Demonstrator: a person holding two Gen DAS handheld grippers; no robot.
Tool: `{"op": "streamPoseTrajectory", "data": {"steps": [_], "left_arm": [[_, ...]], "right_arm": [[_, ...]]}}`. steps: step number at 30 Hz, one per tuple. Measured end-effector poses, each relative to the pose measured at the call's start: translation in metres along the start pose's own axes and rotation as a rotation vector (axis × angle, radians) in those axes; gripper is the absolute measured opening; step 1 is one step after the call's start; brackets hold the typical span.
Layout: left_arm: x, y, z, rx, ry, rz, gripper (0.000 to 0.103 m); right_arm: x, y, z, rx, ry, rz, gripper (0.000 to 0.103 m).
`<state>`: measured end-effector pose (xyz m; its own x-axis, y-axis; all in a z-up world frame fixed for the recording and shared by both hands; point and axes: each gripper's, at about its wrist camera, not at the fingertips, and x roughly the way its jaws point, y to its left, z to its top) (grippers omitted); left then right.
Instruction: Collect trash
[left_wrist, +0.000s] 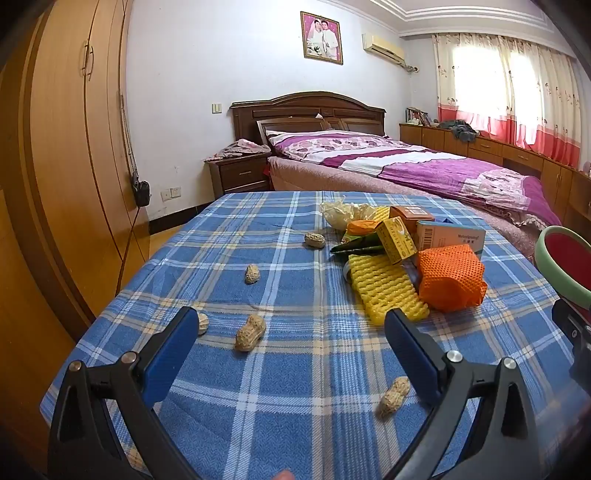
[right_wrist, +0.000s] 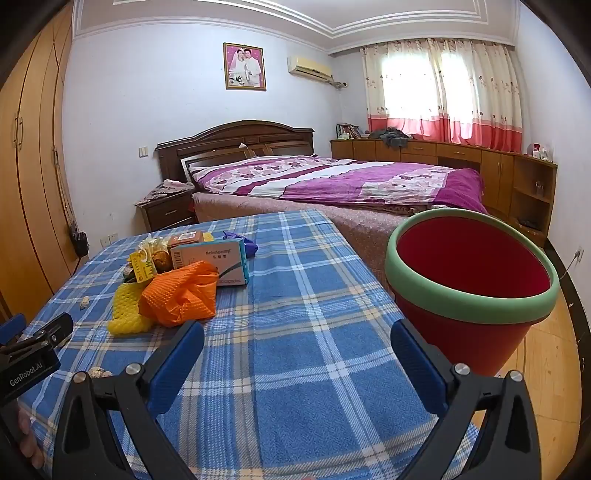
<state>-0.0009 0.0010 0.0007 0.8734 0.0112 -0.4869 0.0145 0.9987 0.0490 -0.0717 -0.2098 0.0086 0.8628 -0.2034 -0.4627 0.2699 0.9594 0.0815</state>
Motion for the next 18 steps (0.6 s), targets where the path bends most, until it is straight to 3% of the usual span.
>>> {"op": "streamPoseTrajectory", "data": {"steps": [18], "left_arm": [[0.0003, -0.002, -0.001, 0.001, 0.001, 0.0, 0.1]], "right_arm": [[0.0004, -0.0005, 0.0001, 0.003, 0.001, 0.002, 0.103]]}}
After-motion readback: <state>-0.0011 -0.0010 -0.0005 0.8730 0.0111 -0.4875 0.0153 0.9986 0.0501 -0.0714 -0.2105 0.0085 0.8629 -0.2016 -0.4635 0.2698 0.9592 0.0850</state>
